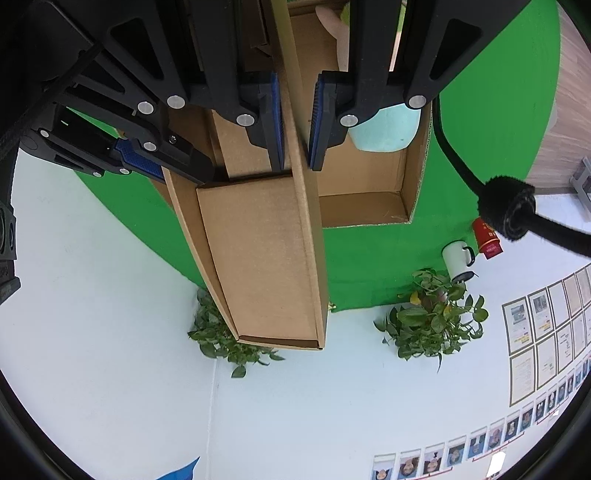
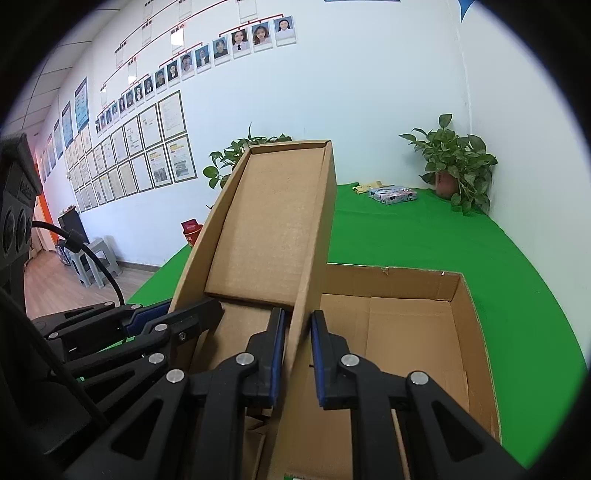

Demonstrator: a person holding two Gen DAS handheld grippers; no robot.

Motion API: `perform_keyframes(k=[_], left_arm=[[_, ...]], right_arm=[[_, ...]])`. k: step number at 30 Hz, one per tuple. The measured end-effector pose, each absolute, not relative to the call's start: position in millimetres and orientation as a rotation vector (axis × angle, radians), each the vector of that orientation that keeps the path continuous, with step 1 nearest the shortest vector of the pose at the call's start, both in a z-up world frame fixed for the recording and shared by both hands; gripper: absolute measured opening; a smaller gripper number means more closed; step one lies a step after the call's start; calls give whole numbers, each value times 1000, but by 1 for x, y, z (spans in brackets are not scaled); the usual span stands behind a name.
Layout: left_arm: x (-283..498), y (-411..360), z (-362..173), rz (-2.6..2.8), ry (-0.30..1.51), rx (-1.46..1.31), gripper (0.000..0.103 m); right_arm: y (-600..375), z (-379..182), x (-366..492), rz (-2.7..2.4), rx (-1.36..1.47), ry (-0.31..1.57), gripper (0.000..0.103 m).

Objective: Organize objects
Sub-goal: 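Lift the cardboard divider with both grippers and carry it over the box, then lower the divider into the box and open both grippers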

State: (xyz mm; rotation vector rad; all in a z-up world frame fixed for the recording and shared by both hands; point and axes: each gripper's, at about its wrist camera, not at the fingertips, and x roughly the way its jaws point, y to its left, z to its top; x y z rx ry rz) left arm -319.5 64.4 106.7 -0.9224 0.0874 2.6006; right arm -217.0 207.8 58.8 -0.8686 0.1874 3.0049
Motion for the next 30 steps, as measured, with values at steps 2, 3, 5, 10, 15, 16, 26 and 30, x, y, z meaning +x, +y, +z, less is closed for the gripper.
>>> perform_keyframes(k=[2, 3, 5, 10, 15, 16, 26, 30], left_arm=[[-336, 68, 95, 2592, 113, -972, 10], [-341, 70, 87, 2592, 127, -990, 10], [-358, 72, 66, 2571, 137, -1068, 10], [-393, 71, 9, 2512, 180, -1260, 10], [-403, 71, -29, 2474, 225, -1392, 11], [-397, 72, -35, 2482, 244, -1393, 11], [-361, 60, -22, 2427, 199, -1386, 21], [-341, 50, -7, 2450, 200, -1332, 22]], right_arm=[[210, 51, -228, 2995, -927, 192, 13], [212, 45, -235, 2992, -958, 203, 13], [214, 32, -247, 2983, -1020, 228, 13], [214, -13, -270, 2922, -1212, 320, 13], [216, -48, -279, 2879, -1399, 414, 13], [216, -53, -281, 2868, -1427, 433, 13], [222, -65, -278, 2833, -1525, 393, 11], [211, -64, -284, 2803, -1562, 263, 11]])
